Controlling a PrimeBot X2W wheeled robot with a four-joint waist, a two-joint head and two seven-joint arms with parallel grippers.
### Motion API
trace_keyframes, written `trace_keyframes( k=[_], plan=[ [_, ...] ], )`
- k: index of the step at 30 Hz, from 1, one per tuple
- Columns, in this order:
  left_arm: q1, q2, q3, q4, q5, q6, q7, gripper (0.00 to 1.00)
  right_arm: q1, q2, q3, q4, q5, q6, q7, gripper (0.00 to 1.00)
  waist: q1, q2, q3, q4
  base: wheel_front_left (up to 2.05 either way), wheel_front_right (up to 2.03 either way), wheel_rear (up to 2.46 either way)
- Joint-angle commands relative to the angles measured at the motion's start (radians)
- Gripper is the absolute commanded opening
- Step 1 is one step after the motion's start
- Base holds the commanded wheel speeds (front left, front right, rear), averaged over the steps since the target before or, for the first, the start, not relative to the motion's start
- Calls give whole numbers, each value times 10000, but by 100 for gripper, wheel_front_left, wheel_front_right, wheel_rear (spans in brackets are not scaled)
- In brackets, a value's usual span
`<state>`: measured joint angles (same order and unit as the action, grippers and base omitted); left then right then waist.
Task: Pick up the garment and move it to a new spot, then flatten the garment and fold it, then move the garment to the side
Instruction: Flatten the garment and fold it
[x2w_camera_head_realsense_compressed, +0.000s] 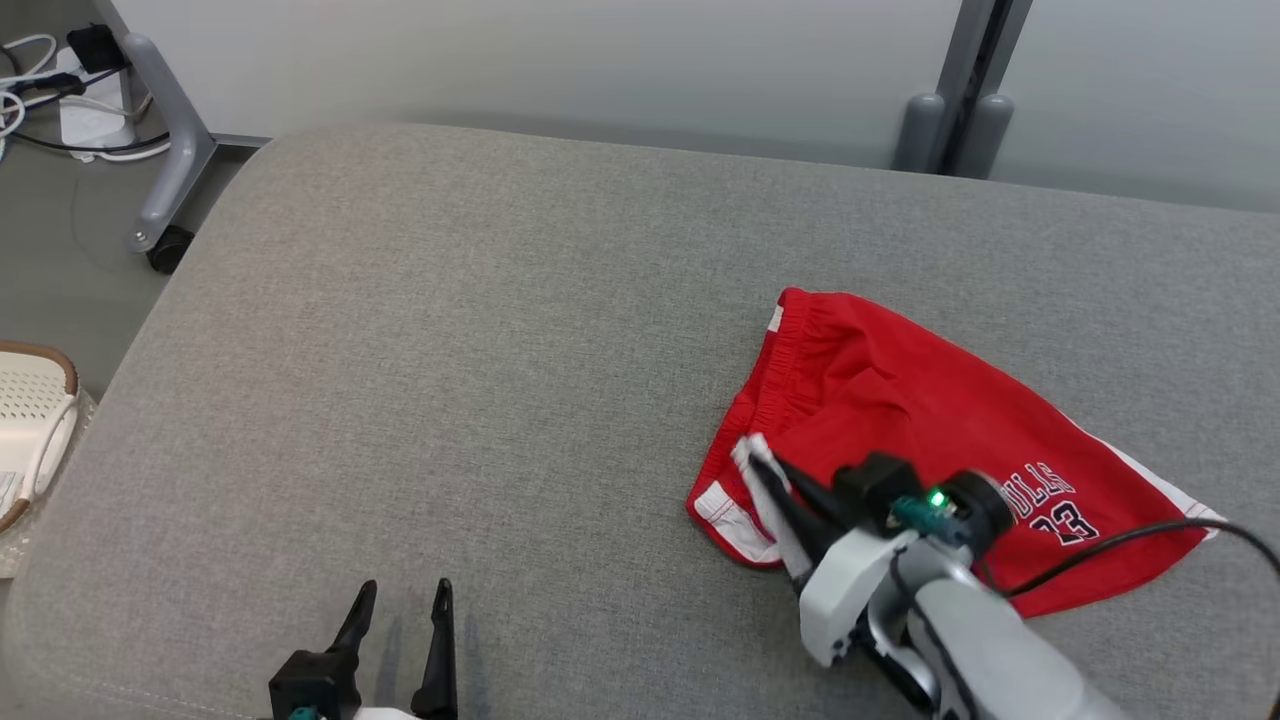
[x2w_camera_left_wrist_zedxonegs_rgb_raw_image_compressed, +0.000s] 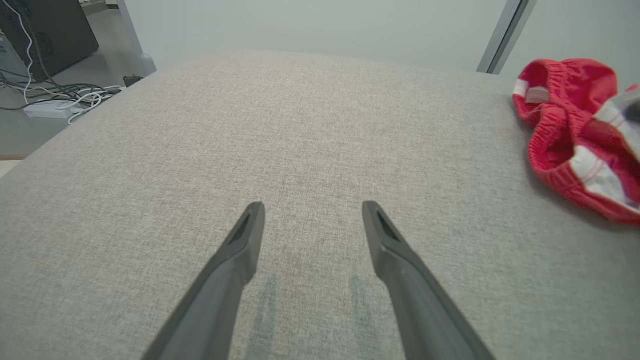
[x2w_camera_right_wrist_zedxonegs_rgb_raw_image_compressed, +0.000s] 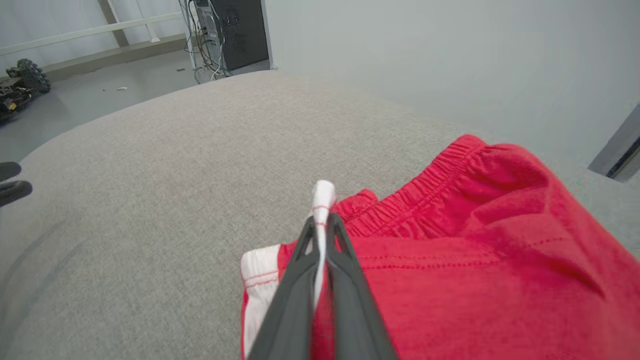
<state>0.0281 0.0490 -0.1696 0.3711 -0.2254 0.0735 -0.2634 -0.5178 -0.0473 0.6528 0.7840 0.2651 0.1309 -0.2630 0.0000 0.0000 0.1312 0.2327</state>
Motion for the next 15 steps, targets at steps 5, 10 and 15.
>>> trace_keyframes(
  k=[5,10,15],
  plan=[
    [-120,41,106,-72,-30,112,-12,100,24,-97,-1528,-768,-74,-4,-12,0,0,0,-68,-379,0,0,0],
    [-88,35,308,-89,43,26,-12,100,715,-78,-3678,-1643,-674,-4,-12,0,0,0,-191,-1007,0,0,0],
    [-254,38,359,-104,77,-47,-12,100,1461,-60,-5350,-2102,-1357,-4,-11,0,0,0,-255,-1636,0,0,0]
  ],
)
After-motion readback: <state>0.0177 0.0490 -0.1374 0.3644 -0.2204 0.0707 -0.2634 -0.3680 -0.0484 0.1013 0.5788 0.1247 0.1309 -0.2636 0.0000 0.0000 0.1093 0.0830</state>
